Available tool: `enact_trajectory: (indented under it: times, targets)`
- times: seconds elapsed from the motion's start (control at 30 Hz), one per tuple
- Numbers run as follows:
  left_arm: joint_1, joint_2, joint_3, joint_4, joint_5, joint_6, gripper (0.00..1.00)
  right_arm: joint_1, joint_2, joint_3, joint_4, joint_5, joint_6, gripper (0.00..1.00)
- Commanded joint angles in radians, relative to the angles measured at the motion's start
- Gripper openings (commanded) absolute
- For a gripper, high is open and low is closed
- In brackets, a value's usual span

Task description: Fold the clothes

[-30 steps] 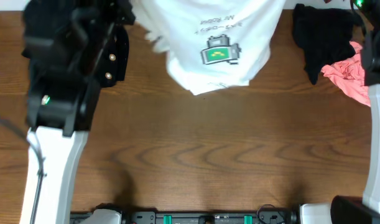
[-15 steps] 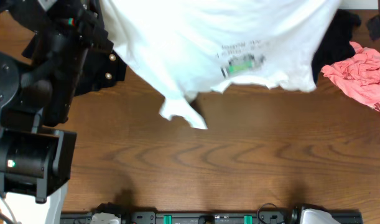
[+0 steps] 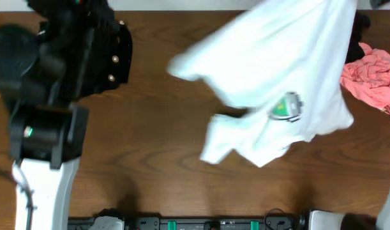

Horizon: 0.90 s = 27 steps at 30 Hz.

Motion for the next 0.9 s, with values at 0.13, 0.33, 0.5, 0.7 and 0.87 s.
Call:
enact_trajectory:
  times: [0.13,0.33,0.5,0.7,0.87]
  targets:
    - [0.004,0.105,0.008,-0.033,0.036,-0.029,0.06,0.055,0.09,0.011,0.058,0.024,0.022,0.01]
    - [0.004,0.167,0.007,-0.207,0.3,-0.033,0.12,0.07,0.082,0.011,0.06,0.019,0.029,0.01]
    - [-0.021,0.263,0.007,-0.301,0.472,-0.032,0.51,0.072,0.067,0.011,0.026,-0.053,0.043,0.01]
    - [-0.076,0.41,0.006,-0.316,0.504,-0.021,0.68,0.084,0.065,0.011,-0.021,-0.117,0.056,0.01]
    - [-0.101,0.529,0.006,-0.238,0.653,0.013,0.74,0.105,0.065,0.011,-0.085,-0.146,0.055,0.01]
